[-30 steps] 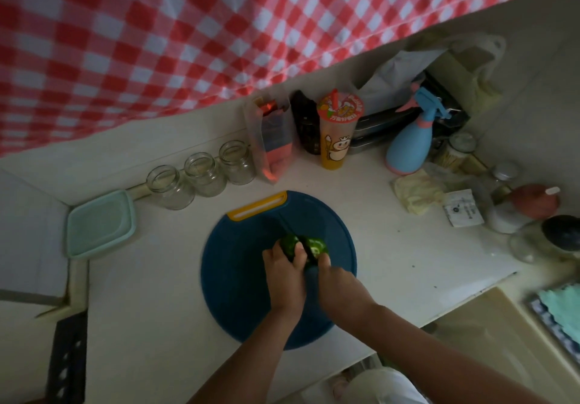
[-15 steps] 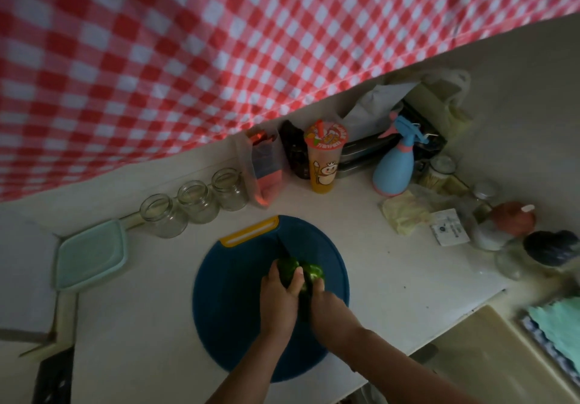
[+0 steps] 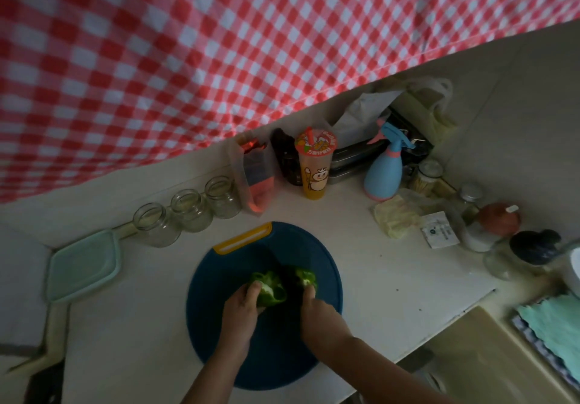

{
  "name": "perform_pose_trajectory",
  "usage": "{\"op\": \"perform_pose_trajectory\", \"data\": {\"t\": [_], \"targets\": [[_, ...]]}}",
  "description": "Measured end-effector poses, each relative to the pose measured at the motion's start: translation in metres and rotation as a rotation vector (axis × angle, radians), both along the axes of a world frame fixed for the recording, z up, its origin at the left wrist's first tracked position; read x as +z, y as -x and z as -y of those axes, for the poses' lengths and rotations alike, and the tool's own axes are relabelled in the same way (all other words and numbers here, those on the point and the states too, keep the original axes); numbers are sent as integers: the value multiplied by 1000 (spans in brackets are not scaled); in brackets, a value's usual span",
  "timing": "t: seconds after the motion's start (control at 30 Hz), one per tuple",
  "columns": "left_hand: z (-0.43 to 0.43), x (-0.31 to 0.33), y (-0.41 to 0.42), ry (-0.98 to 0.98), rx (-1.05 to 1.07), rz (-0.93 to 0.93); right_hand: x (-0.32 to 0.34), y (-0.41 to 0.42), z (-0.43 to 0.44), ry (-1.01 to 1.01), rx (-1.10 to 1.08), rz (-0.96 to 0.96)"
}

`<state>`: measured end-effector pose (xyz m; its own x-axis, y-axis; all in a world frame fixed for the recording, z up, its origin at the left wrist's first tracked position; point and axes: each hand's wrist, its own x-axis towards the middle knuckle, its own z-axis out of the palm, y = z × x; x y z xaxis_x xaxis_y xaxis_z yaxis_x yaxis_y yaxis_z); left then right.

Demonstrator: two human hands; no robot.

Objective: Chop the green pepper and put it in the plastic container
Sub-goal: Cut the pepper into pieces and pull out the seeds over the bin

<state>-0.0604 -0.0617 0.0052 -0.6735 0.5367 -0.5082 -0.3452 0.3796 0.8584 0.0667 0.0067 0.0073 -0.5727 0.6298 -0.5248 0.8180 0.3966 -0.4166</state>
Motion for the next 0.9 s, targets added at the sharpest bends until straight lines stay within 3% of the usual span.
{"op": "perform_pose_trajectory", "data": {"t": [0.17,0.33,0.53,0.9], "targets": [[8,0,2,-92,25,111,3,0,-2,-34,35,33],[25,-5,6,91,-249,-136,8,0,-10,-68,61,45],[50,-11,14,204,-510,-221,0,-7,-11,-52,-9,-71],[40,-10,-4,96,-438,-327,2,-15,-14,-89,28,-127]]}}
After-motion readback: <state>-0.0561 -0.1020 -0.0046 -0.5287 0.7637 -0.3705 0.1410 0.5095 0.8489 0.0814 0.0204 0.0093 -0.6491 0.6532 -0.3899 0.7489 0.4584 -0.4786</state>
